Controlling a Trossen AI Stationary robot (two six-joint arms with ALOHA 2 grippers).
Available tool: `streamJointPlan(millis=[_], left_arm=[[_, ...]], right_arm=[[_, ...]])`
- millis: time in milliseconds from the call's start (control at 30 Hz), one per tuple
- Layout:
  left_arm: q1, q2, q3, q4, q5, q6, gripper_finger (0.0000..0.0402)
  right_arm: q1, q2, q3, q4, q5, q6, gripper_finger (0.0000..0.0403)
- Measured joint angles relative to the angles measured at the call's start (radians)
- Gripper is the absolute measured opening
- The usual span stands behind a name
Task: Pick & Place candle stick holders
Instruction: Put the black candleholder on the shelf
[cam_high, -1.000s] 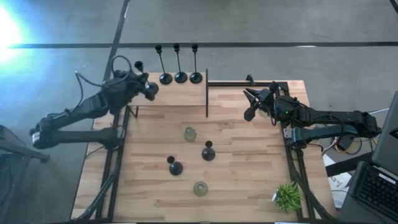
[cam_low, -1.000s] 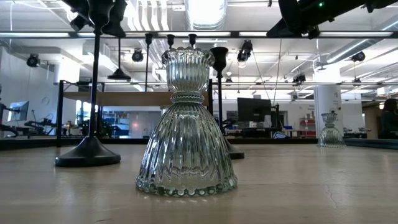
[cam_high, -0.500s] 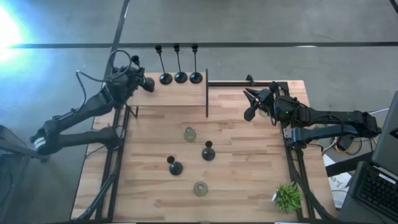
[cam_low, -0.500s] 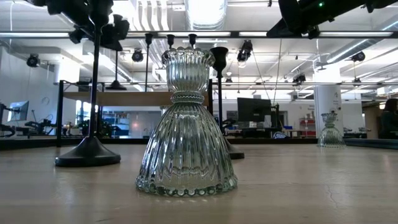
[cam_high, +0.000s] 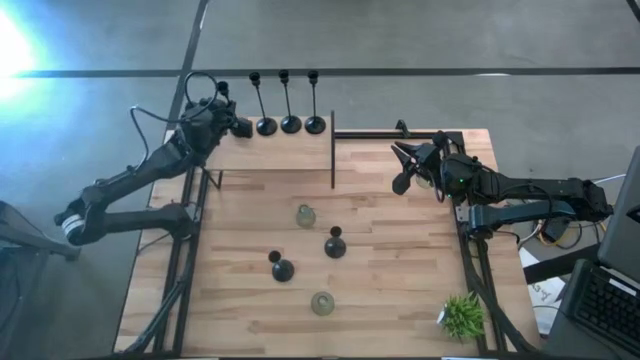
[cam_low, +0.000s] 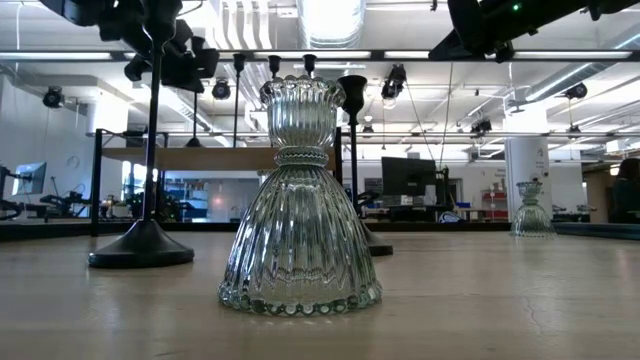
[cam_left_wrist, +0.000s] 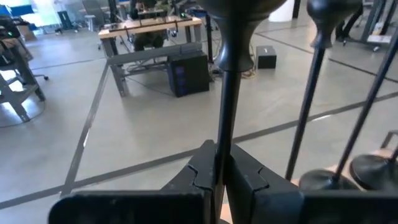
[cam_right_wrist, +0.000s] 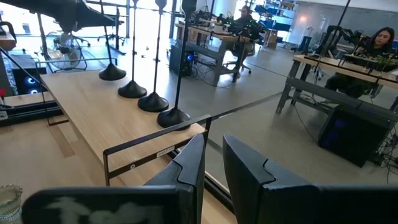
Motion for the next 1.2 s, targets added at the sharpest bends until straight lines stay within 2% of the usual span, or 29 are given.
streamJointPlan(millis=[233,367,567,1200], left_arm=[[0.058,0.016,0.0,0.002,0.001,-0.003,0.0017],[0.089,0.025,0.0,0.004,0.042,-0.021,0.0017],[0.104,0.053,0.0,0.013,0.075,-0.037,0.0017],[0.143,0.079,0.002,0.036,0.078,-0.043,0.0025]], right_arm=[[0.0,0.0,0.0,0.0,0.0,0.0,0.0054],[0.0,0.0,0.0,0.0,0.0,0.0,0.0054],[0.001,0.0,0.0,0.0,0.0,0.0,0.0054],[0.0,0.0,0.0,0.0,0.0,0.0,0.0054]])
